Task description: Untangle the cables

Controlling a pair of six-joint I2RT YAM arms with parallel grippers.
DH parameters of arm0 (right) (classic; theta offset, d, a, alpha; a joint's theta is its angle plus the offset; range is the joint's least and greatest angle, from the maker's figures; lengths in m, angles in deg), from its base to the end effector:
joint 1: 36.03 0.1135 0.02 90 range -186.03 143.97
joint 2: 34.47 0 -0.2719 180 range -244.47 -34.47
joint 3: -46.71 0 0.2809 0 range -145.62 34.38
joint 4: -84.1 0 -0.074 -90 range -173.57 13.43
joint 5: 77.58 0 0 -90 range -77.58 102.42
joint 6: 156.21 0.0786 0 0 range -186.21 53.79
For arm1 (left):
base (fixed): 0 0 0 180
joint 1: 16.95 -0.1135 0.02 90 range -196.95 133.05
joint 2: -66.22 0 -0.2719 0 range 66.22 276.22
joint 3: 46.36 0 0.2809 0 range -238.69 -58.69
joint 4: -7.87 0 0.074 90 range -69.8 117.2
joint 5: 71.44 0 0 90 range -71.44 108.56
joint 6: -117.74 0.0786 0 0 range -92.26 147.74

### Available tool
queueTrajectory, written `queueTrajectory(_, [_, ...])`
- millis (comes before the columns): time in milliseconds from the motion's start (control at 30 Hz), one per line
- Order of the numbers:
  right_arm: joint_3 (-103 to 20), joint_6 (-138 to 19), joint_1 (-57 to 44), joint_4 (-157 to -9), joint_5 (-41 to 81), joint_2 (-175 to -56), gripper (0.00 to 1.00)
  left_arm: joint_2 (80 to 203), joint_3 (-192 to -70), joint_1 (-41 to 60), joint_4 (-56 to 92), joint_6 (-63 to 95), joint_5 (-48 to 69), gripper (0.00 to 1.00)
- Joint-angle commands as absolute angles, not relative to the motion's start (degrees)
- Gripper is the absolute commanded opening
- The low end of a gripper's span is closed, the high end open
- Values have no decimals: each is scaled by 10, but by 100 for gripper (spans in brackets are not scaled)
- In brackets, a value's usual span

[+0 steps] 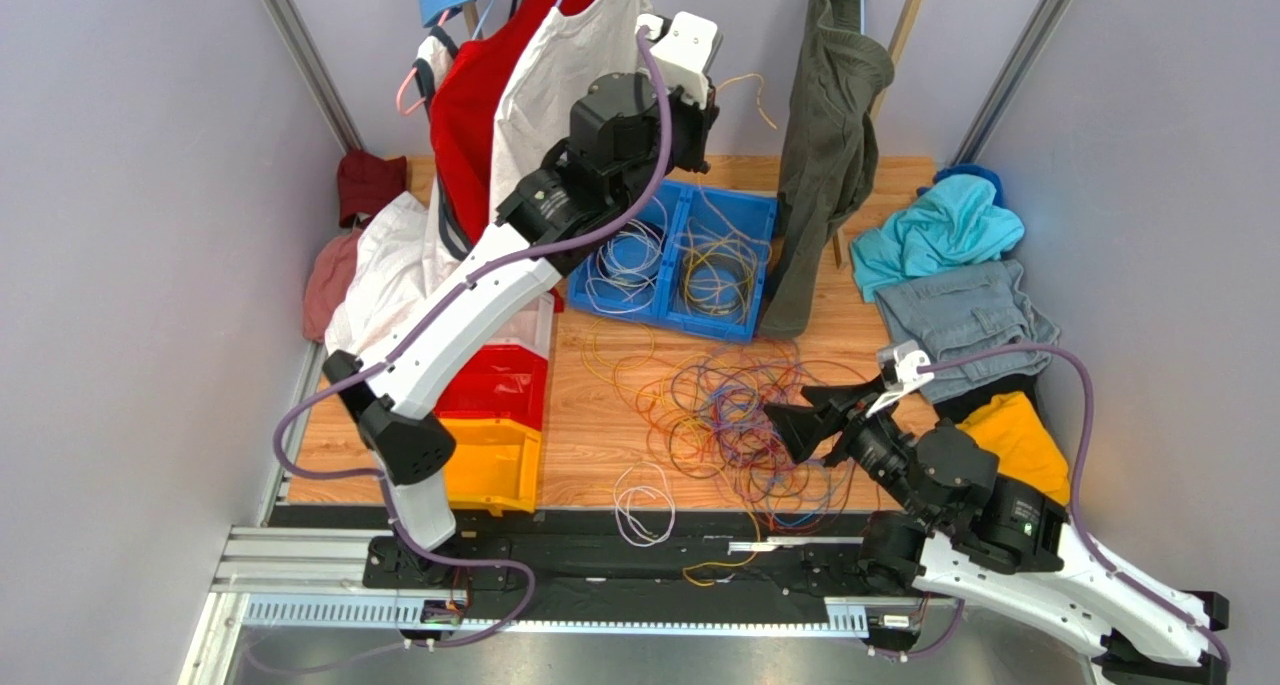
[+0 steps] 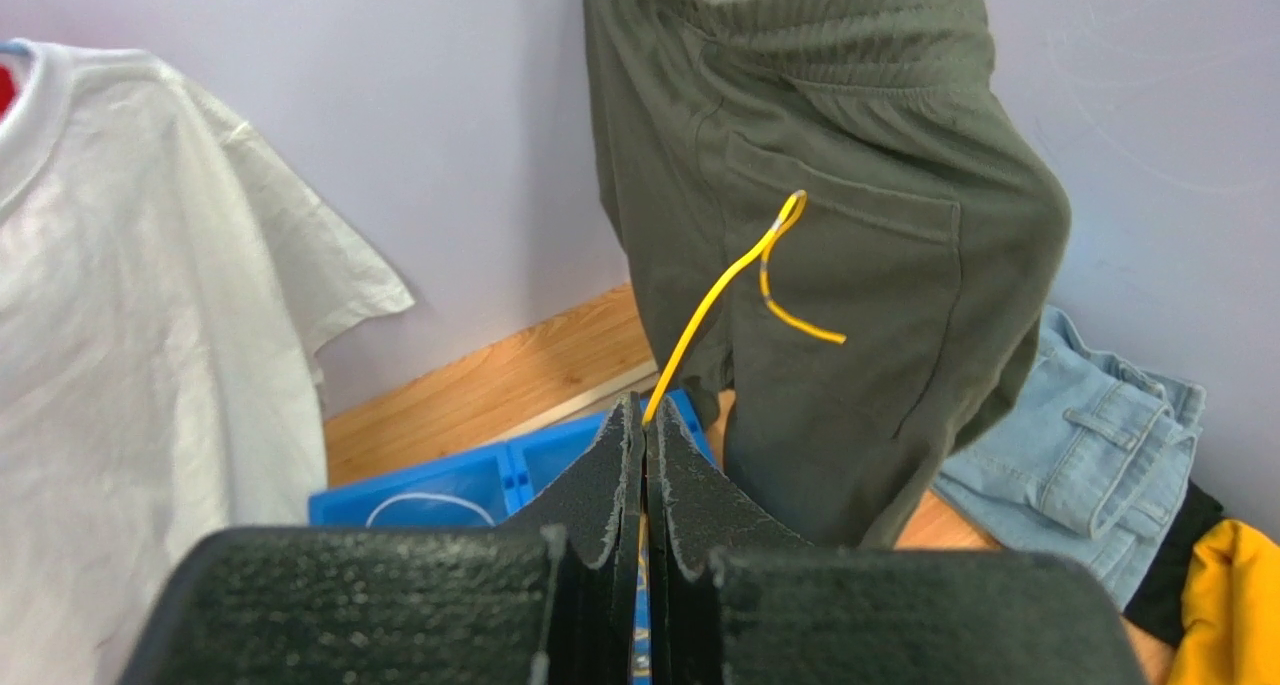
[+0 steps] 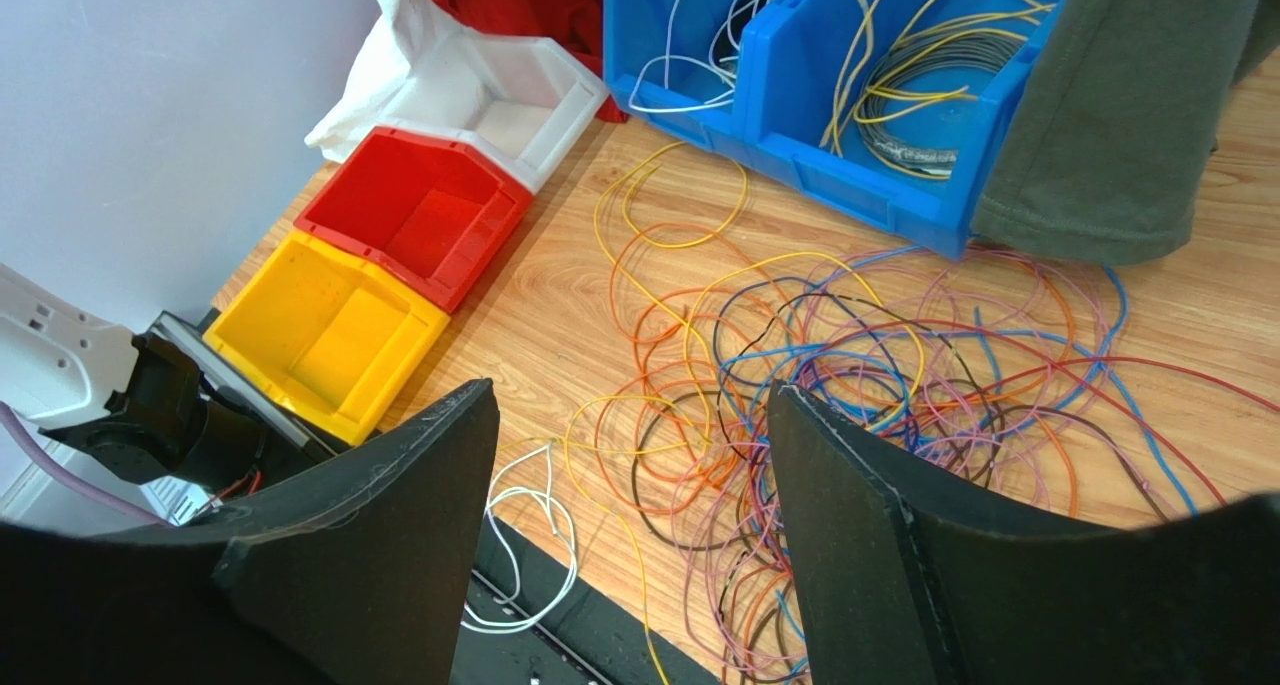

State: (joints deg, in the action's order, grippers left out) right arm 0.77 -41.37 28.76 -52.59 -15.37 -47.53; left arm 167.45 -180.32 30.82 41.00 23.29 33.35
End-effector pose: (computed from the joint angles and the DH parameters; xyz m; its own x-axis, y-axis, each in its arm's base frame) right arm 0.0895 0.1040 0.3015 -0.3242 0.1839 -0.9279 -0.5167 0.7872 0.3365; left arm 0.3235 -0.3266 0.5310 -0.0469 -0.0599 -0.9971 0.5423 0.8367 -0.0758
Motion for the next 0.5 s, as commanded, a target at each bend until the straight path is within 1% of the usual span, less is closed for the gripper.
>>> queueTrajectory(0, [-17, -413, 288, -511, -177, -457, 70, 1710, -1859, 288, 402, 216, 298, 0])
queueTrajectory(100, [-15, -413, 289, -508, -178, -447, 70, 1731, -1855, 274, 384, 202, 285, 0])
queueTrajectory(233, [-9, -413, 288, -507, -179, -441, 69, 1755, -1822, 256, 330, 187, 260, 0])
queueTrajectory(333, [-7, -412, 288, -504, -180, -441, 69, 1768, -1800, 236, 329, 165, 253, 0])
queueTrajectory(467, [-4, -411, 288, -505, -181, -440, 69, 1752, -1709, 231, 308, 157, 253, 0])
